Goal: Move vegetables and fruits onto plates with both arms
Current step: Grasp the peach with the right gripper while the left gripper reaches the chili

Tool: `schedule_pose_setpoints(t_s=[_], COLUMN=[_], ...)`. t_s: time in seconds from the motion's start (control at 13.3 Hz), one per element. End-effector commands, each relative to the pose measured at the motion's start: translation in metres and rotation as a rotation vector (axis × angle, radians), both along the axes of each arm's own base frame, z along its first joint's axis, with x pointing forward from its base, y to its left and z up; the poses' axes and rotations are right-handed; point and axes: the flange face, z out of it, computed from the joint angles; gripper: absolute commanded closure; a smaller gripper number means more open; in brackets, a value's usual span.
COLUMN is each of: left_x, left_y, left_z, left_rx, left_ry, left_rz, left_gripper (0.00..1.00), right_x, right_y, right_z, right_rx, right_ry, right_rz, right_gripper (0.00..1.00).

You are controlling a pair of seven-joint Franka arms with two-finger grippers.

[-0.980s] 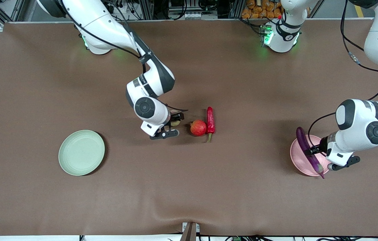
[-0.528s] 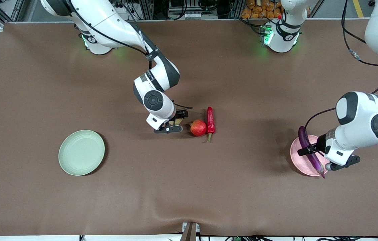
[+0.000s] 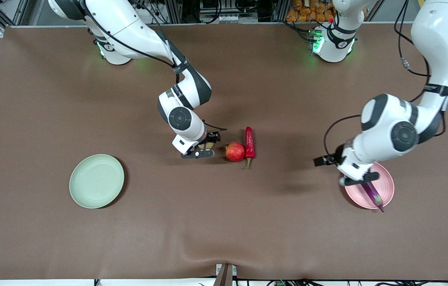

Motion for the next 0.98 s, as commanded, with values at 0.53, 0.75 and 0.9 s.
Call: schedule_pose_setpoints(t_s=[0.53, 0.75, 0.9], left_x=[-0.139, -0.160, -0.156], left_y=[-0.231, -0.251, -0.246], left_z=[-0.068, -0.111, -0.125], left_rx=[-0.011, 0.047, 0.055], left_ry=[0.009, -0.016, -0.054], left_rz=[0.069, 0.078, 0.045], left_gripper=[0.00, 0.00, 0.00], right_x=[0.076, 0.103, 0.119], right_y=[-0.164, -0.239, -0.296], right_z=[0.157, 0.173, 0.175], right_rx=[0.026, -0.006, -0.003], right_ry=[0.014, 0.029, 0.008], right_rz=[0.174, 0.287, 0.368], right_gripper=[0.98, 0.98, 0.98])
